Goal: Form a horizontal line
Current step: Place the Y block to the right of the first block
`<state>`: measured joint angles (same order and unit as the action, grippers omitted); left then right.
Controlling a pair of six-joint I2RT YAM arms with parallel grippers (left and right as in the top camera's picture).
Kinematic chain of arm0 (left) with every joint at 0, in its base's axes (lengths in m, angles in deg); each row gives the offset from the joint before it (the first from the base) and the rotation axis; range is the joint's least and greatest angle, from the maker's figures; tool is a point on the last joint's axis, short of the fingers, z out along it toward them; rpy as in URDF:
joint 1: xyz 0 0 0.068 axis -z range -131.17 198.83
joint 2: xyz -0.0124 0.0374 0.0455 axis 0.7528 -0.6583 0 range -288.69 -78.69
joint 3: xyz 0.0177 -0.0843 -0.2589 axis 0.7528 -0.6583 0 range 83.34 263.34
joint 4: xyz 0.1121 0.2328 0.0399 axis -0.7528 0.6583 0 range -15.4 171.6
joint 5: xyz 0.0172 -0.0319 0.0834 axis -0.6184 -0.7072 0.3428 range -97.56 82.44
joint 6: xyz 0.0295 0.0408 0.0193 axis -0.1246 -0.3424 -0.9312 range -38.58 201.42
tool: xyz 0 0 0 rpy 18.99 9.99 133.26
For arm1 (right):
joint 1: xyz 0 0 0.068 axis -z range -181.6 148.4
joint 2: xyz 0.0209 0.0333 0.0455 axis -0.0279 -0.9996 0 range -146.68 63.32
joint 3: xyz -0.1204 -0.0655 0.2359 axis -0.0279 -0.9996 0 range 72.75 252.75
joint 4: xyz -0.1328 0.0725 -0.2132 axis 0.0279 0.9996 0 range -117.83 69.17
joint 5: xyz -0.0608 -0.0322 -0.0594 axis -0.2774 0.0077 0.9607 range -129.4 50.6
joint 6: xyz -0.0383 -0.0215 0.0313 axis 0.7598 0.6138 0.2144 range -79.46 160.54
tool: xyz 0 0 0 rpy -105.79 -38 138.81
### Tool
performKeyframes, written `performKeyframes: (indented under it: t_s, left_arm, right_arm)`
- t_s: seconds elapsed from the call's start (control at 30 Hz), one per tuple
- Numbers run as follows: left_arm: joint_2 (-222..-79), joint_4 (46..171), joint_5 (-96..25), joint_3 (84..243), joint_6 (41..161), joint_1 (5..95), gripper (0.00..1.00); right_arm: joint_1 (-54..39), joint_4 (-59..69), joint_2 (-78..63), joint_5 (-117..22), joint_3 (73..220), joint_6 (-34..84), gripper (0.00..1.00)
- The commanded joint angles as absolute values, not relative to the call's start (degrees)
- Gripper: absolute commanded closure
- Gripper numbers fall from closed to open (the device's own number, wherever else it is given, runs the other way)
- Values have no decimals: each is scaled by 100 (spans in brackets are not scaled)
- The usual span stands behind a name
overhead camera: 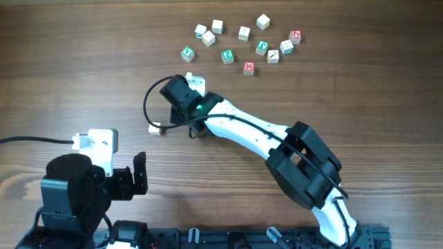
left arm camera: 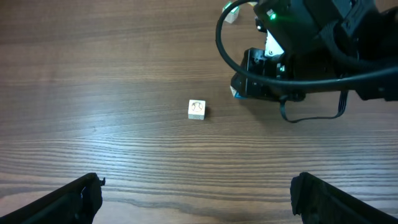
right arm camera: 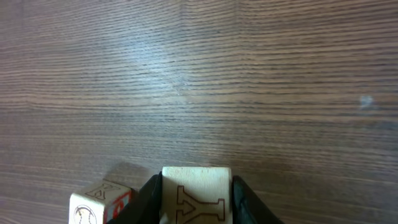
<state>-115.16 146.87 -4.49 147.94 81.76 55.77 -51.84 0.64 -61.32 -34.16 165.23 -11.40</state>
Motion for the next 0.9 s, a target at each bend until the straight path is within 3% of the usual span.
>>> performKeyframes:
  t_s: [0.0,0.53,0.87]
  left_arm:
    - [-11496,14670,-497,14870,8232,5531,0]
    - [-11496,14670,-497,14870,8232,5531,0]
    - [-11496,14670,-497,14870,8232,5531,0]
  right_arm:
    - [-5201,-39,-6108,-3231,16235,-1741,77]
    - [-5483,-334,-6108,-3860,16073,-1794,71]
    - [-5527,-432,-6108,-3718,16073,-1787,47]
